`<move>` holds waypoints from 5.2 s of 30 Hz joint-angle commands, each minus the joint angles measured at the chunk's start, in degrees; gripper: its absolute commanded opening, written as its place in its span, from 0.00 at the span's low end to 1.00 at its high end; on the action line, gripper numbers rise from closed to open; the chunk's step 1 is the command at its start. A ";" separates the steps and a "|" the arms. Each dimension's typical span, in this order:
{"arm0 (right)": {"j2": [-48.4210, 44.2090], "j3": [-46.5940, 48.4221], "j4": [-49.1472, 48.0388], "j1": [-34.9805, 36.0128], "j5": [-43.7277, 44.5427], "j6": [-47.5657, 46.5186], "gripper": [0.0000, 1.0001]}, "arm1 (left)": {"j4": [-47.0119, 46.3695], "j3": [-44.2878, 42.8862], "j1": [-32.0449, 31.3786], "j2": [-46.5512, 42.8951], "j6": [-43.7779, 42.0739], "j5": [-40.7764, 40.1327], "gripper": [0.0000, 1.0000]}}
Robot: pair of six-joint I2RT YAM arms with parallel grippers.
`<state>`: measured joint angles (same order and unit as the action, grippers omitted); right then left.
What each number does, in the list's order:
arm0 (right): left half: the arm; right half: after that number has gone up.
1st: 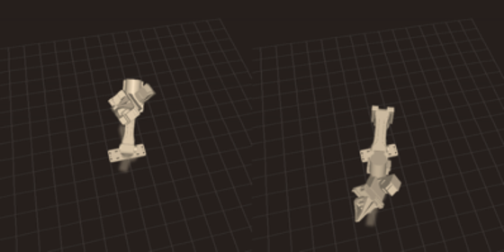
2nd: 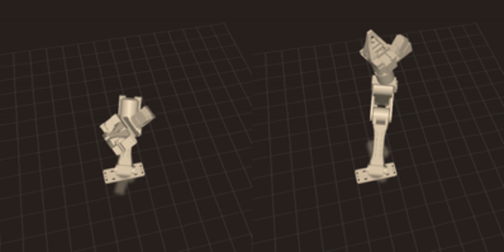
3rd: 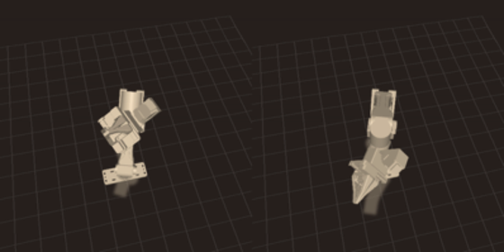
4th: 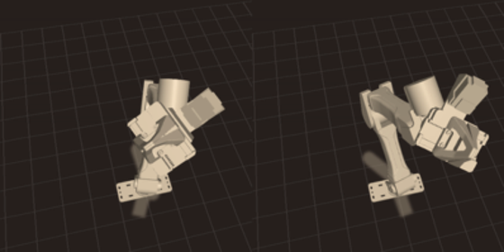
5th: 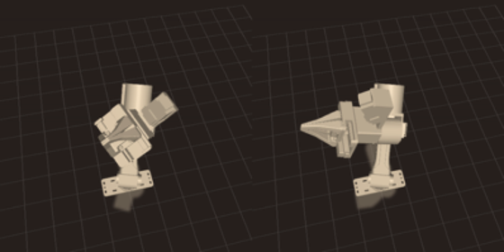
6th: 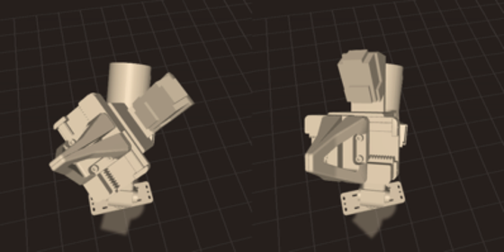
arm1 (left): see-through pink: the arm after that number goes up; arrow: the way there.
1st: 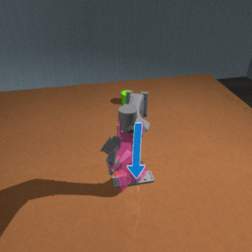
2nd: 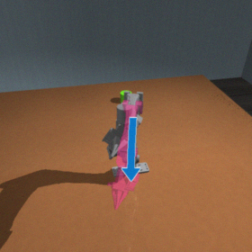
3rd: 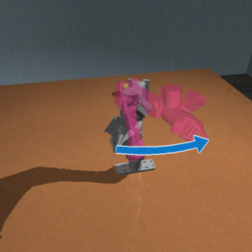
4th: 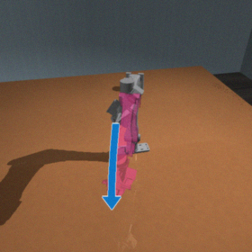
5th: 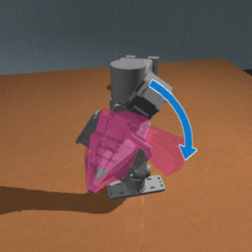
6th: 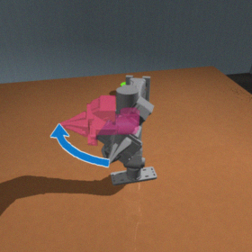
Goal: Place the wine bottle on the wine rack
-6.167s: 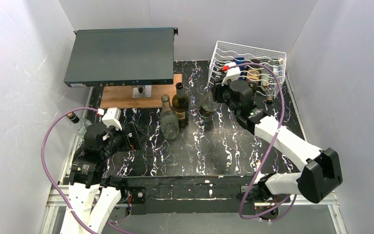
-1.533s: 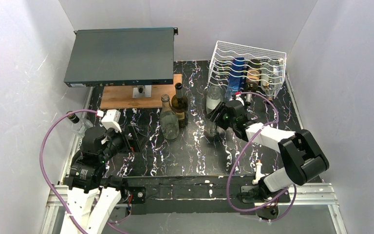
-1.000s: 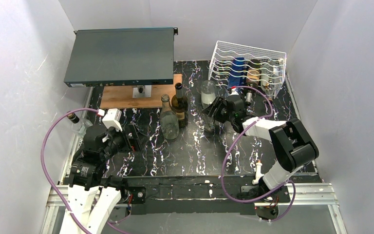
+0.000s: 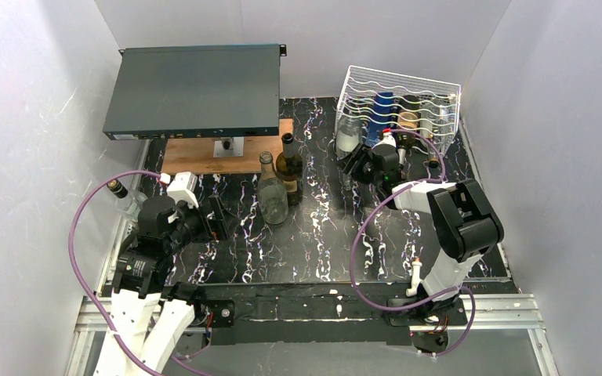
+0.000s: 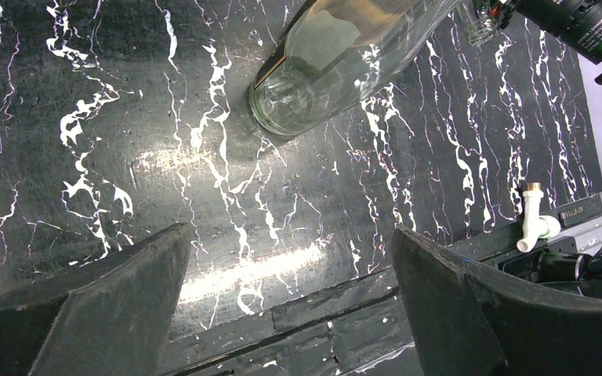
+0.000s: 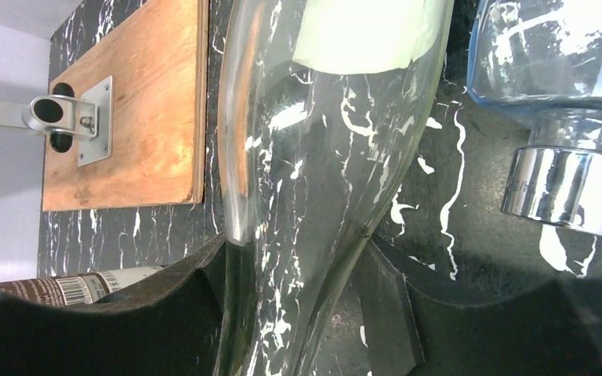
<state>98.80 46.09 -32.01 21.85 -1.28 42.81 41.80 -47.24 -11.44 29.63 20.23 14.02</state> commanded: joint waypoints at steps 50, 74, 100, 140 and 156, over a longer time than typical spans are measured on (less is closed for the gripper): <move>10.77 17.50 -2.46 6.33 19.49 -19.30 0.92 | 0.39 -0.13 -0.16 0.52 0.00 -0.68 0.99; 3.84 6.98 7.89 6.45 14.23 0.74 0.91 | 0.20 0.05 -0.16 -1.50 -0.10 0.25 0.99; 12.50 10.85 3.51 8.10 20.40 1.15 0.06 | -0.14 0.05 -0.16 -0.51 -0.28 0.57 0.99; 19.63 26.49 8.33 -0.84 9.63 -9.87 0.49 | -0.14 0.05 -0.16 0.16 -0.28 0.65 0.99; -14.81 -1.12 18.84 -0.49 2.03 -16.23 0.90 | -0.35 0.05 -0.07 0.25 -0.45 1.60 0.99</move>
<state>92.82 48.21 -17.69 21.50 3.44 31.66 41.80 -47.24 -11.44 29.50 20.53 14.48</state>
